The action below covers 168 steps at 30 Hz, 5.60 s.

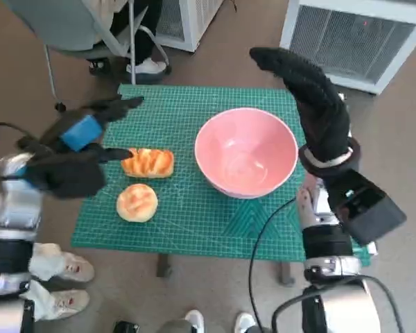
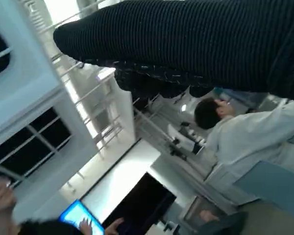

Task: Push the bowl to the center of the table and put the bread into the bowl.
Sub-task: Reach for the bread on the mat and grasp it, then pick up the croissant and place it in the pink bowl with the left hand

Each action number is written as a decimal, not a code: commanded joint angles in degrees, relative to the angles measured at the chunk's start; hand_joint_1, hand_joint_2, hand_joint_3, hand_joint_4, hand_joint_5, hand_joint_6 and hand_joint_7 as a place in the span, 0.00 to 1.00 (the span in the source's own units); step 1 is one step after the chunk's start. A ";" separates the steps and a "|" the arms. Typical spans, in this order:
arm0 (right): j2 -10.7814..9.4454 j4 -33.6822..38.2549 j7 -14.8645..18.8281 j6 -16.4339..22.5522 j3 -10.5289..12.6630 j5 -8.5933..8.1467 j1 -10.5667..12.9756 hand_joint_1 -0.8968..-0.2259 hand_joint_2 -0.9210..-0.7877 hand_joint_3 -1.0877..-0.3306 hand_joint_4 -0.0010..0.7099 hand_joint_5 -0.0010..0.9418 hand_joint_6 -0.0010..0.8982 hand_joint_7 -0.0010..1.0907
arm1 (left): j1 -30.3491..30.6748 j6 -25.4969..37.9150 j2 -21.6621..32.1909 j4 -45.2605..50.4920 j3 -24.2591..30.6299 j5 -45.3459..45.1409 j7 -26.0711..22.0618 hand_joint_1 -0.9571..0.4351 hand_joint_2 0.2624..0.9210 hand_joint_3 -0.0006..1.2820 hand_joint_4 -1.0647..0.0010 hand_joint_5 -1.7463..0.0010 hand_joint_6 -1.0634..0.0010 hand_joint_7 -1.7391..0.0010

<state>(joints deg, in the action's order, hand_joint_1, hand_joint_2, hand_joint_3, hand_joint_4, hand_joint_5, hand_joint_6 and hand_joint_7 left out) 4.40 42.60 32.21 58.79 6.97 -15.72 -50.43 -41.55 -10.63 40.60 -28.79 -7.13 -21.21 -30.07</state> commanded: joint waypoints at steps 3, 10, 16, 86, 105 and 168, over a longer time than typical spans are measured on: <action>0.21 -1.51 0.93 -0.58 -0.97 -0.84 2.33 0.46 0.00 0.40 0.46 0.06 0.00 0.75 | -5.79 2.67 -2.64 -7.51 -4.85 -3.60 -0.90 0.49 0.87 0.00 0.88 1.00 0.71 1.00; 0.49 -1.64 1.06 -0.49 -0.97 -1.36 2.73 0.45 0.00 0.39 0.45 0.06 0.00 0.75 | -10.13 5.94 -5.06 -13.45 -7.86 -5.12 -1.93 0.59 0.86 0.00 0.88 1.00 0.71 1.00; 0.85 -1.89 0.71 -0.47 -0.83 -1.40 3.13 0.45 0.00 0.39 0.45 0.06 0.00 0.74 | -12.04 8.54 -5.84 -15.53 -9.71 -6.29 -3.15 0.67 0.86 0.00 0.87 1.00 0.72 1.00; 1.64 -4.87 -5.06 -2.69 -1.04 1.12 6.27 0.44 0.00 0.39 0.42 0.11 0.00 0.71 | -15.75 1.98 -13.29 -39.98 -20.41 -15.40 17.61 0.69 1.00 0.06 0.35 0.31 0.42 0.37; 1.59 -4.69 -5.18 -2.86 -1.02 0.71 6.31 0.45 0.00 0.40 0.41 0.12 0.00 0.71 | -17.02 3.48 -8.81 -10.72 -10.38 -8.41 11.79 0.69 1.00 0.05 0.33 0.36 0.42 0.31; 3.11 -4.61 -6.36 -1.00 -0.56 1.68 7.60 0.42 0.00 0.41 0.40 0.14 0.00 0.67 | -17.45 1.76 -17.89 -2.76 -12.51 -3.36 -8.95 0.51 0.80 0.05 1.00 1.00 1.00 0.81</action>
<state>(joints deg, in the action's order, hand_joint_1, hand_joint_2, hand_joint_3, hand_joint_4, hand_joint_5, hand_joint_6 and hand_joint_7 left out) 7.70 37.34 26.01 57.62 6.52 -14.82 -44.10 -61.84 -8.99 20.14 -35.88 -21.21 -26.22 -37.67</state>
